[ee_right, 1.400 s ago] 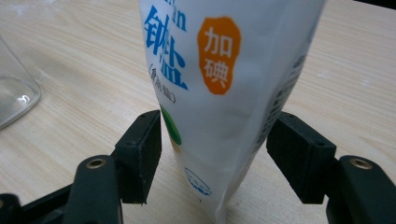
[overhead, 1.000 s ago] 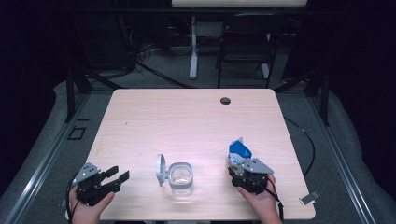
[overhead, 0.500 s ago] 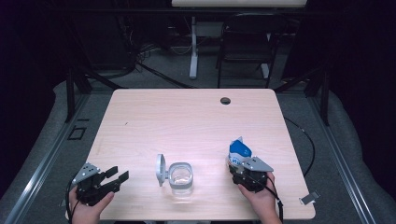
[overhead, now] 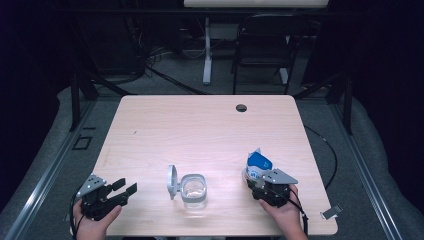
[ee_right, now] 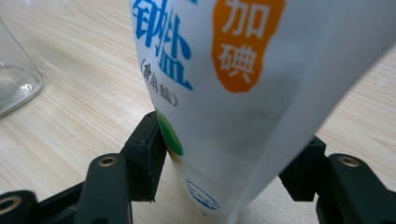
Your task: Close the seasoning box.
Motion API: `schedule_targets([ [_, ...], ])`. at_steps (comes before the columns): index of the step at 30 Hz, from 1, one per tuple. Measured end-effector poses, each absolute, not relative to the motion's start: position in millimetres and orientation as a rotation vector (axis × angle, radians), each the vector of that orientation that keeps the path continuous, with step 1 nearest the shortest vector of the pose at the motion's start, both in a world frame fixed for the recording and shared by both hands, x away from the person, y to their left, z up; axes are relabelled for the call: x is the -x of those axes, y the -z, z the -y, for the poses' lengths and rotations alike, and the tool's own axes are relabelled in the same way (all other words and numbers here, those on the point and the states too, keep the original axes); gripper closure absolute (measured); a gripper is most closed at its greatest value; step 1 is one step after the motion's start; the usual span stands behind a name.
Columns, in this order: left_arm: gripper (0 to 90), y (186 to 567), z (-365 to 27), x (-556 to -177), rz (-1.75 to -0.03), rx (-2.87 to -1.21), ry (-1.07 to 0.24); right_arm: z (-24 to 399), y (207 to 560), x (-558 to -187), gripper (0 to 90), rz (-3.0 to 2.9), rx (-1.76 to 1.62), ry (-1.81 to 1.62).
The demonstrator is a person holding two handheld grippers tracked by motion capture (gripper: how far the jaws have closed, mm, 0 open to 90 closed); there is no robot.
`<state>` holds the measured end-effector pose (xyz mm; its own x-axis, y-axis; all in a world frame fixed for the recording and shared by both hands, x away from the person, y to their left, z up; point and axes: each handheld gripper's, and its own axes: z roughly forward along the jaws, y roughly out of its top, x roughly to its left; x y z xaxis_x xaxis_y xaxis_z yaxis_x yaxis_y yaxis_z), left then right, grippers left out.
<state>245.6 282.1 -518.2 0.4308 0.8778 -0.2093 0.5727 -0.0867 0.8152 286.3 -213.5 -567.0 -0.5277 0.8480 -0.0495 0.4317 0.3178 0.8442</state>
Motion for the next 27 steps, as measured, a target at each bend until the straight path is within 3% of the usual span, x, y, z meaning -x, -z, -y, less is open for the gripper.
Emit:
schedule_targets([
  [27,46.7,519,-286,-246,-1.266,-1.766,-0.42,200,581,-288,35.6,-2.014,-1.165,-1.07],
])
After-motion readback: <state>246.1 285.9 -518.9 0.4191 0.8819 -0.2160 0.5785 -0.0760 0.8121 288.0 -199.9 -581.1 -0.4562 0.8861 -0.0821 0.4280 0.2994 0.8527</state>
